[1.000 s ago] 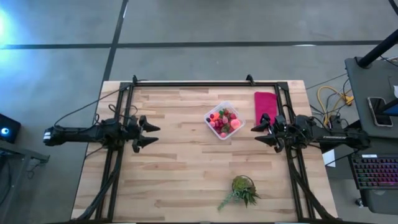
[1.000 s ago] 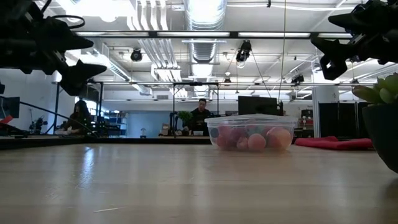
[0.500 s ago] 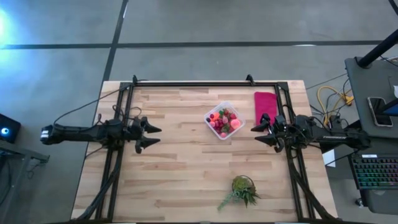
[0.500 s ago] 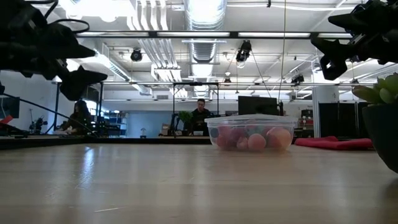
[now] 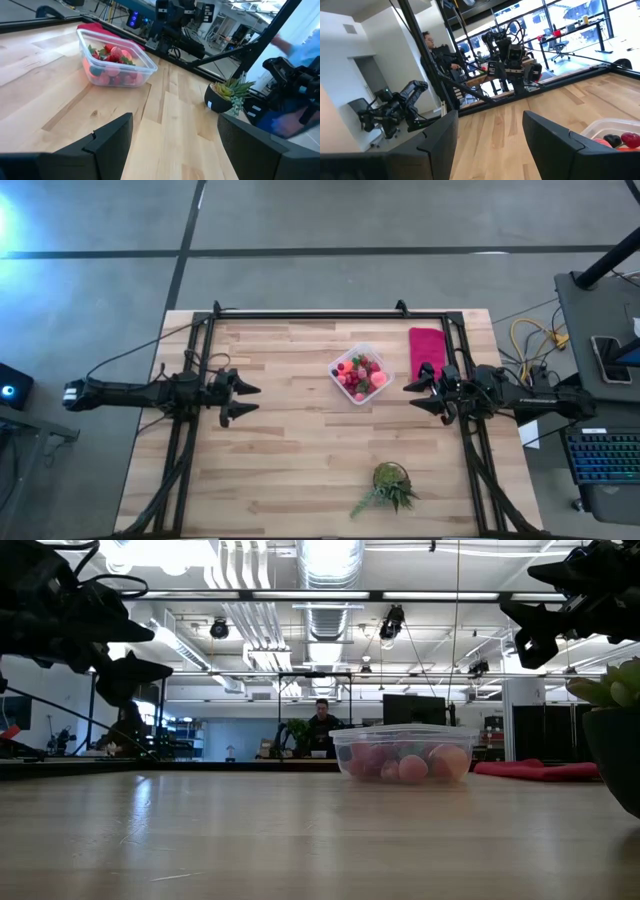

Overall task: Pick and placing Produce into tupperware
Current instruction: Return to Home Position

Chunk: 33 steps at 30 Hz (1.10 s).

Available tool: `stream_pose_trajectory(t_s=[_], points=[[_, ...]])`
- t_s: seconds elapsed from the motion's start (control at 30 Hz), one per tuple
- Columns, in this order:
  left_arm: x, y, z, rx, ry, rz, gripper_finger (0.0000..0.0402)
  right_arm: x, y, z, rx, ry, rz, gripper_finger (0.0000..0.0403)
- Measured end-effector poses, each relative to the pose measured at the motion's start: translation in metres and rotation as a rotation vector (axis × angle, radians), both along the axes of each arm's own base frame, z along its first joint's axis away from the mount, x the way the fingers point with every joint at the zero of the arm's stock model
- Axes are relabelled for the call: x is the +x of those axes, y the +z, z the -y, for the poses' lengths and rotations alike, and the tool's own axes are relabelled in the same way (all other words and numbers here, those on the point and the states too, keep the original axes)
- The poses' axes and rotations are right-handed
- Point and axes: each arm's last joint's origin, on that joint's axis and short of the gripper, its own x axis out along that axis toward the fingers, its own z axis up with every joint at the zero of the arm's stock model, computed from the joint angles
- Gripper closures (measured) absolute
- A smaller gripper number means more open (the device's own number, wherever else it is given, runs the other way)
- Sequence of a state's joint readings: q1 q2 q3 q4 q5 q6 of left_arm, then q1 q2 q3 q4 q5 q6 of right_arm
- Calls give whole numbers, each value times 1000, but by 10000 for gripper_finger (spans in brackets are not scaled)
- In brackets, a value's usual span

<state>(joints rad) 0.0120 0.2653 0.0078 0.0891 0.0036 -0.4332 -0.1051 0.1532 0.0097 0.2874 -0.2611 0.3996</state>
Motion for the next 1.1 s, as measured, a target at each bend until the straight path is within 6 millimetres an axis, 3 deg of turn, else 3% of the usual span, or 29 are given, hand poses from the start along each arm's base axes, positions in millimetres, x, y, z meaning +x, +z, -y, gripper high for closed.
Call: stream_pose_trajectory(t_s=[1.1], points=[[1,-2,0,-1,0,-23,125,0,0,0,0,0,0,188]])
